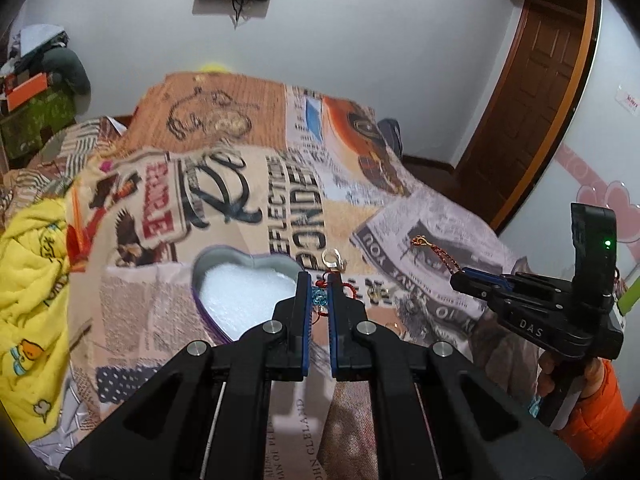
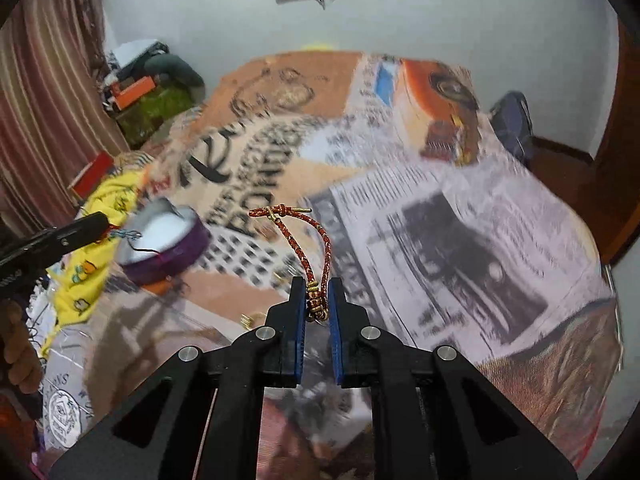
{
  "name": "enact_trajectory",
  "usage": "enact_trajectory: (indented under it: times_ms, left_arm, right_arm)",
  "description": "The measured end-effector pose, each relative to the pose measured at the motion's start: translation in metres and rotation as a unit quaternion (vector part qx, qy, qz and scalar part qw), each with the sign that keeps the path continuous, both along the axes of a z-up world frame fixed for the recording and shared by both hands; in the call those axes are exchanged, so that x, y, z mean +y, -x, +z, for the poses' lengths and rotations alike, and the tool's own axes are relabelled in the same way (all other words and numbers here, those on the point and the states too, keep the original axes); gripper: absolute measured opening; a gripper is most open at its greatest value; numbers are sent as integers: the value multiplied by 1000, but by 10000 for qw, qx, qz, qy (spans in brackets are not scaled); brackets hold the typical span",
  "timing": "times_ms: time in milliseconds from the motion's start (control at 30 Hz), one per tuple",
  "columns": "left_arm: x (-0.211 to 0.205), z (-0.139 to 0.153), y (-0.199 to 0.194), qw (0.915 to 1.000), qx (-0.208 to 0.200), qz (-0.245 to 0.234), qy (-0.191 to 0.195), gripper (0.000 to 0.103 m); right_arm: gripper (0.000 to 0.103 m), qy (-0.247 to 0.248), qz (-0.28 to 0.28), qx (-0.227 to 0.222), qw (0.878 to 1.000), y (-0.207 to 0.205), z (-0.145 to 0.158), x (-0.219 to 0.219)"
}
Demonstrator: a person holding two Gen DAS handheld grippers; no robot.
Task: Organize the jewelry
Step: 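Carry both bracelets over the heart tin and open both tools to drop them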
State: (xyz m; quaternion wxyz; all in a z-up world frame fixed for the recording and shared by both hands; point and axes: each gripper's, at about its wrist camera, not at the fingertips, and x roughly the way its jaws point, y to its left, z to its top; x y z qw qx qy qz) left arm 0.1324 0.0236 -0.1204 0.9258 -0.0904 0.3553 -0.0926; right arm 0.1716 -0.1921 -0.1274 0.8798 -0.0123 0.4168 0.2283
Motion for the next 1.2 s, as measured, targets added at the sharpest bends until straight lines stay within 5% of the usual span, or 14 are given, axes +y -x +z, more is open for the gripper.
enact_trajectory:
  times_ms: [300, 633, 1200]
  left_arm:
    - [22, 30, 5, 9988, -409, 242, -154, 6]
    - [38, 45, 0, 9968, -660, 351, -272, 6]
    - [52, -3, -34, 9991, -53, 417, -50, 6]
  right_arm:
    - [10, -290, 485, -387, 9976, 0, 28, 48]
    - [10, -321, 1073, -312, 9932, -6, 21, 100]
    - [10, 30, 1688, 208, 9854, -16, -6, 145]
